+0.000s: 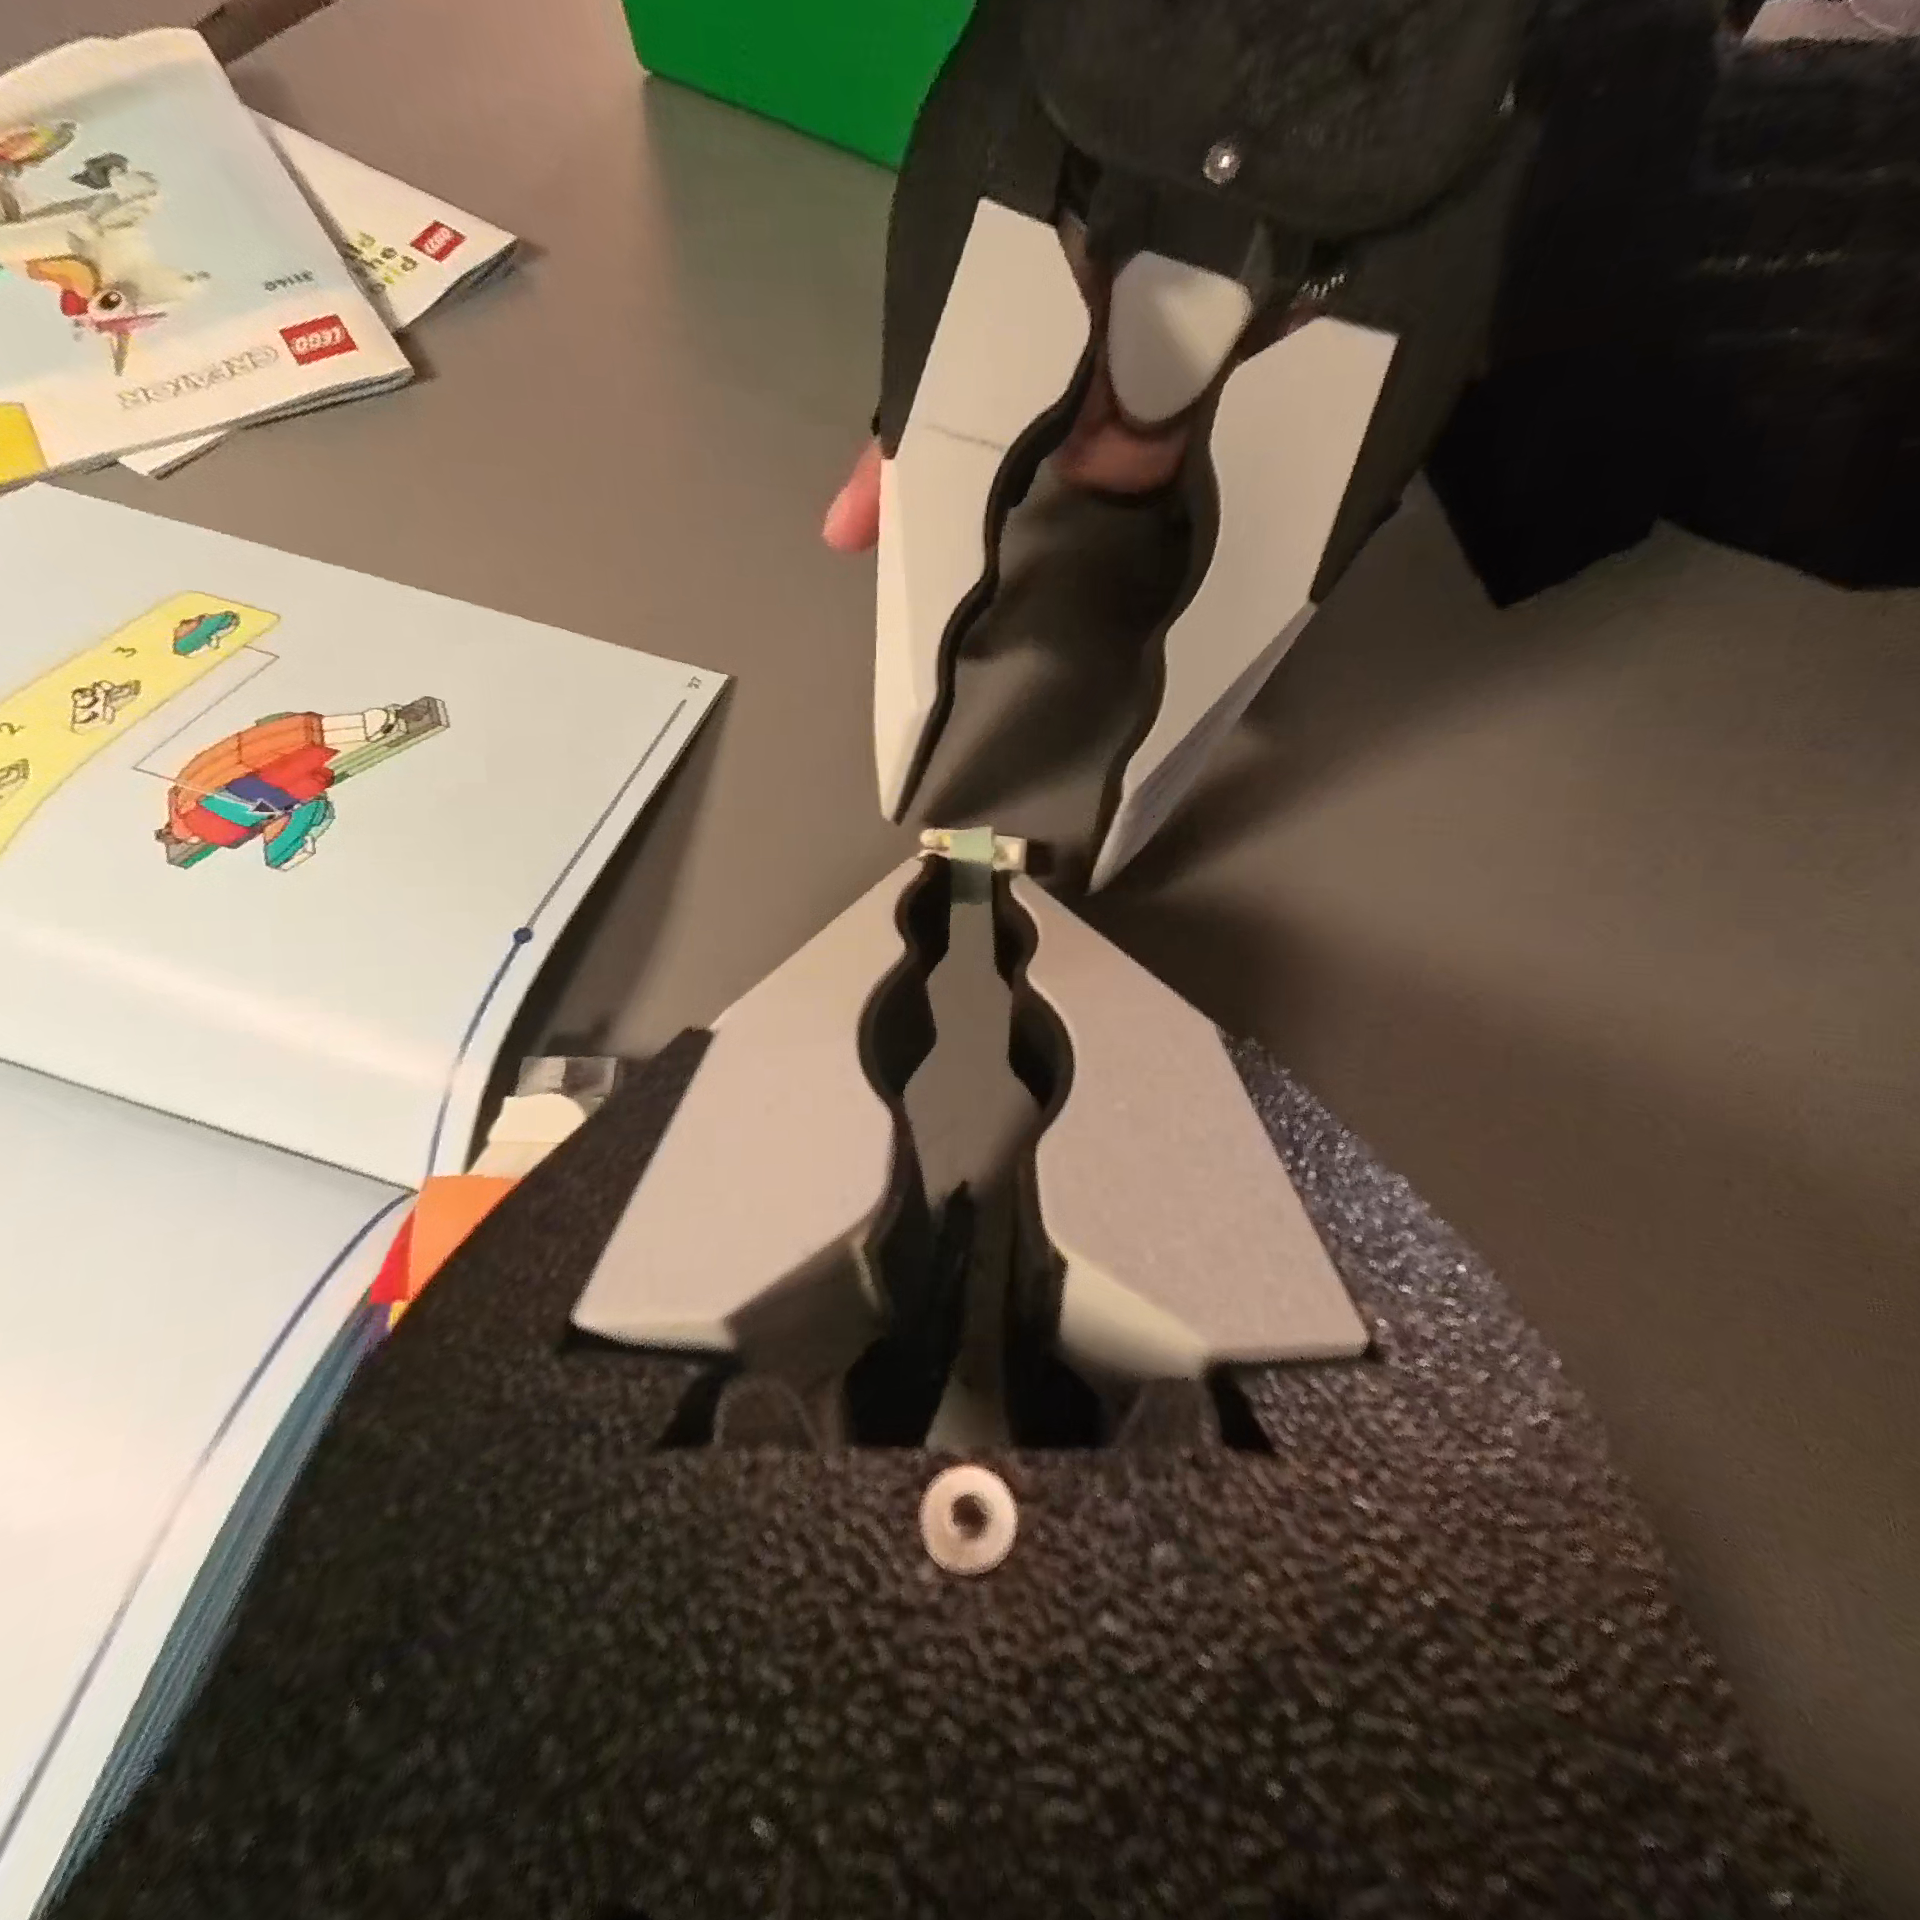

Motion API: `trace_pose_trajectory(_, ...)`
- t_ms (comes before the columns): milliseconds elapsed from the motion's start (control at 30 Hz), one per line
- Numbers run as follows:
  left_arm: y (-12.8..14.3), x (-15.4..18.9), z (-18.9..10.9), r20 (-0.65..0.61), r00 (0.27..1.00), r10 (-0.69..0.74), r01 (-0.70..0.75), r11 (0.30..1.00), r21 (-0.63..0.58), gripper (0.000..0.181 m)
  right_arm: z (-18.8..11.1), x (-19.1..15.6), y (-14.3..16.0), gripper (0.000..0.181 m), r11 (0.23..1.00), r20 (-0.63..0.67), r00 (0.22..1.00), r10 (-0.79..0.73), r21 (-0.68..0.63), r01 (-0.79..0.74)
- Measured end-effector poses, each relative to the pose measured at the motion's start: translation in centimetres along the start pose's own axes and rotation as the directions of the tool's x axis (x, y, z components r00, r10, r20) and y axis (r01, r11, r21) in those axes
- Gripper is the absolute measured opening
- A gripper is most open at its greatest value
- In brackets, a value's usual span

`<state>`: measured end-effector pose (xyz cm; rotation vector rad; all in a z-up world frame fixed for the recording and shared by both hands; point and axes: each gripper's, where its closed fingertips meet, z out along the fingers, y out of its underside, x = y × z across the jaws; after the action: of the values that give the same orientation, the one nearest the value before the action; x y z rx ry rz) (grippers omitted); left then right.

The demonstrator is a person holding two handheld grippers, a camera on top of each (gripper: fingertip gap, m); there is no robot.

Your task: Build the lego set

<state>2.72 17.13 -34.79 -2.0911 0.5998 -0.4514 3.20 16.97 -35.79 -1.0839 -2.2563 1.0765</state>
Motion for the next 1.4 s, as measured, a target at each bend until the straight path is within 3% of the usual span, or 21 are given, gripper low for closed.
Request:
trace_pose_trajectory(233, 0.6, 0.2, 0.7, -0.002, 1.000, 0.019, -0.019, 0.998, -0.055, 0.007, 0.3, -0.1, 0.3, 0.040, 0.999, 0.025, 0.999, 0.022, -0.029, -0.021)
trace_pose_trajectory(533, 0.3, 0.3, 1.2, 0.016, 1.000, 0.017, -0.016, 0.998, -0.057, 0.007, 0.3, 0.0, 0.3, 0.023, 0.999, 0.016, 1.000, 0.021, -0.030, -0.021)
trace_pose_trajectory(1400, 0.7, 0.2, 1.5, 0.034, 0.998, 0.060, -0.057, 0.994, -0.091, 0.007, 0.2, 0.2, 0.3, 0.021, 0.999, -0.008, 1.000, 0.009, -0.032, -0.009)
